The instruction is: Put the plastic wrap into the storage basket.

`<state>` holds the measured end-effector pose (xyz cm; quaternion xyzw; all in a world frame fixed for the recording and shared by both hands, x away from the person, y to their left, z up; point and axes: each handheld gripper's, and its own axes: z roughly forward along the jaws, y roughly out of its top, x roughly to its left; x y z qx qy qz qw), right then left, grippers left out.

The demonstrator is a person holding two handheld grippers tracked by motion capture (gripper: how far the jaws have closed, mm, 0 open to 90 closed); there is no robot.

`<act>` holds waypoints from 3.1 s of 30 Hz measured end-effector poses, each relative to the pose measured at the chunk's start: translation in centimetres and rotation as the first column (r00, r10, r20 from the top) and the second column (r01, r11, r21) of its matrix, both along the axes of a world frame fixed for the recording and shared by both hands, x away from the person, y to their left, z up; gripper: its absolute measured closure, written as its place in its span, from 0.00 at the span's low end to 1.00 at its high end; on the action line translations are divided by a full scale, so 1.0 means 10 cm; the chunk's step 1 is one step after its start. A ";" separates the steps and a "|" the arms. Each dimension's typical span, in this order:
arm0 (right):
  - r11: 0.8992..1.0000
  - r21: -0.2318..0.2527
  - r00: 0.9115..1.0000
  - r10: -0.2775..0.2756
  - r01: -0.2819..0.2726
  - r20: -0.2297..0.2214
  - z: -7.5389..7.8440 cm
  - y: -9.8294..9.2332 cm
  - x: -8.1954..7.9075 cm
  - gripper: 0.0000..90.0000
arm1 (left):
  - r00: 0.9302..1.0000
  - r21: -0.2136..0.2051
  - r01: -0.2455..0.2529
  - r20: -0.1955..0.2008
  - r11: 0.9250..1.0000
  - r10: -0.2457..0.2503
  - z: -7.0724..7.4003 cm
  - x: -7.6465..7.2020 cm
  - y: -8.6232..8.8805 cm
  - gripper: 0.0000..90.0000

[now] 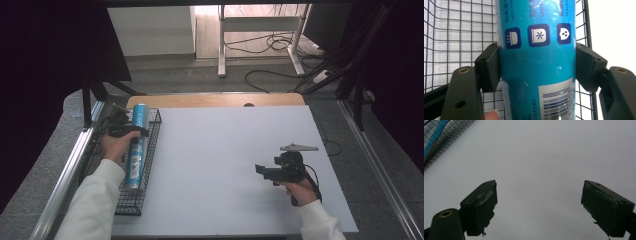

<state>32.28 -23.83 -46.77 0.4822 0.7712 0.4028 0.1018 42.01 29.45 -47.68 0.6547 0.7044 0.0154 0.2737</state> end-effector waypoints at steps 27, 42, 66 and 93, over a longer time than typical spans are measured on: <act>1.000 0.002 1.000 -0.007 0.007 0.003 0.01 -0.01 0.01 0.15 | 0.996 -0.004 0.069 -0.062 0.998 -0.069 0.21 -0.14 0.05 0.35; 1.000 0.011 1.000 -0.010 0.010 0.010 0.04 -0.02 0.02 0.15 | 0.987 -0.056 0.149 -0.055 0.987 -0.152 0.52 -0.36 0.19 0.35; 1.000 0.001 1.000 -0.020 0.020 0.003 0.01 -0.04 0.04 0.15 | 0.992 -0.074 0.060 -0.110 0.995 -0.068 -0.04 -0.06 0.05 0.35; 1.000 -0.005 1.000 -0.019 0.020 0.006 0.01 -0.05 0.03 0.15 | 0.995 0.013 0.037 -0.095 0.999 -0.035 -0.24 -0.13 -0.05 0.24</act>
